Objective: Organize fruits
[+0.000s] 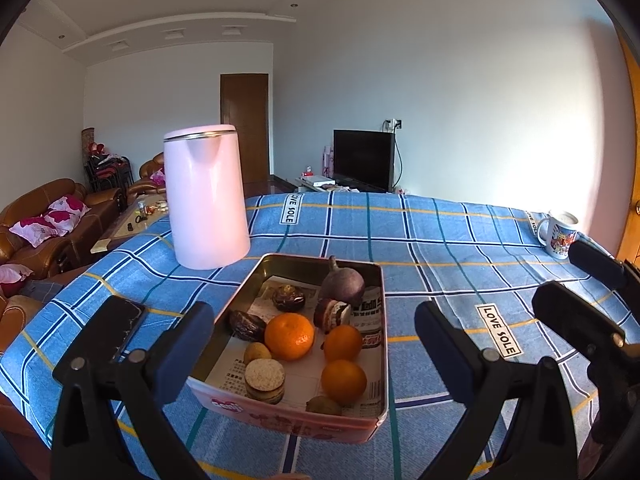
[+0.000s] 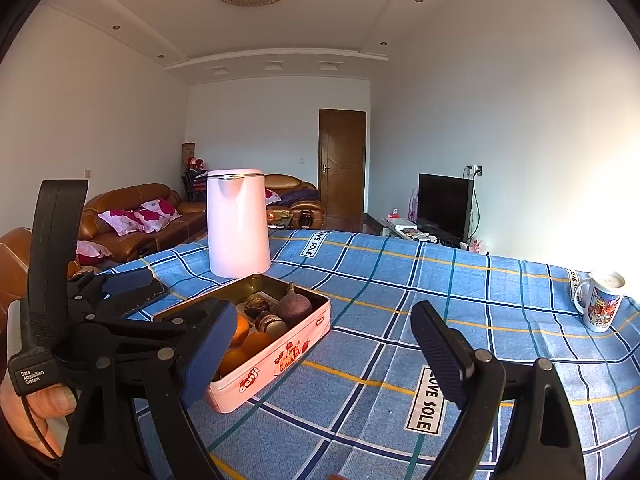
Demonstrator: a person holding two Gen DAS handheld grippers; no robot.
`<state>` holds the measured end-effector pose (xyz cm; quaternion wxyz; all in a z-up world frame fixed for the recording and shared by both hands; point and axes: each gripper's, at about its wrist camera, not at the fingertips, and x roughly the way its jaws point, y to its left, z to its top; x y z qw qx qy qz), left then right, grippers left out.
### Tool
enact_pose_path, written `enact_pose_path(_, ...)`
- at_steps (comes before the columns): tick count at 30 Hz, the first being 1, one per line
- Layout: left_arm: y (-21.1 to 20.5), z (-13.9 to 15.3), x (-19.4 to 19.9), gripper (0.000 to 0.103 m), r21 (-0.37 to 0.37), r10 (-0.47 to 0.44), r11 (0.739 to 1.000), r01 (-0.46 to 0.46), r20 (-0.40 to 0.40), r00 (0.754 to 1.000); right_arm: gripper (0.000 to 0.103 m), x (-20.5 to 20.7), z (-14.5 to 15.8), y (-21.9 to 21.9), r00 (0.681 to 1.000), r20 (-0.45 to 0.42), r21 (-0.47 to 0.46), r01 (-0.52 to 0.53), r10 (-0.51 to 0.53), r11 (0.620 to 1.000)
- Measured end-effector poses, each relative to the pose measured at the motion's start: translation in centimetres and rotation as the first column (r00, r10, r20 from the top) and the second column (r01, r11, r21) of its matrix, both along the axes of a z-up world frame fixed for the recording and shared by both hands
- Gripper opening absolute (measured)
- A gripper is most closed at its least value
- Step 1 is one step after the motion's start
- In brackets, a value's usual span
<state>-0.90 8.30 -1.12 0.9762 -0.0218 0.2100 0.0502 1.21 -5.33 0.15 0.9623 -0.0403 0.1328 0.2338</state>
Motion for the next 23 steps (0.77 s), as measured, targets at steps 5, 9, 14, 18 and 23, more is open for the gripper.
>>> enact_pose_path(5, -0.1, -0.1, 0.1, 0.103, -0.011, -0.008, 1.0, 0.008, -0.01, 1.0, 0.09, -0.1, 0.0, -0.4, 1.0, 0.005, 0.003, 0.007, -0.007, 1.0)
enact_pose_path(9, -0.3, 0.0, 0.0, 0.103, -0.003, -0.006, 1.0, 0.006, -0.007, 1.0, 0.09, -0.4, 0.0, -0.6, 1.0, 0.008, 0.004, 0.008, -0.009, 1.0)
enact_pose_path(14, -0.4, -0.1, 0.1, 0.103, 0.009, 0.0, 1.0, 0.0, -0.008, 1.0, 0.091, -0.2, -0.2, -0.5, 1.0, 0.001, 0.001, 0.006, -0.006, 1.0)
enact_pose_path(18, -0.3, -0.1, 0.0, 0.103, 0.01, 0.004, 1.0, -0.004, -0.009, 1.0, 0.092, 0.0, -0.4, -0.6, 1.0, -0.006, 0.0, 0.008, -0.008, 1.0)
enact_pose_path(23, -0.4, -0.1, 0.0, 0.103, 0.009, 0.002, 1.0, -0.002, -0.007, 1.0, 0.093, 0.4, -0.7, -1.5, 1.0, -0.021, 0.005, 0.019, -0.019, 1.0)
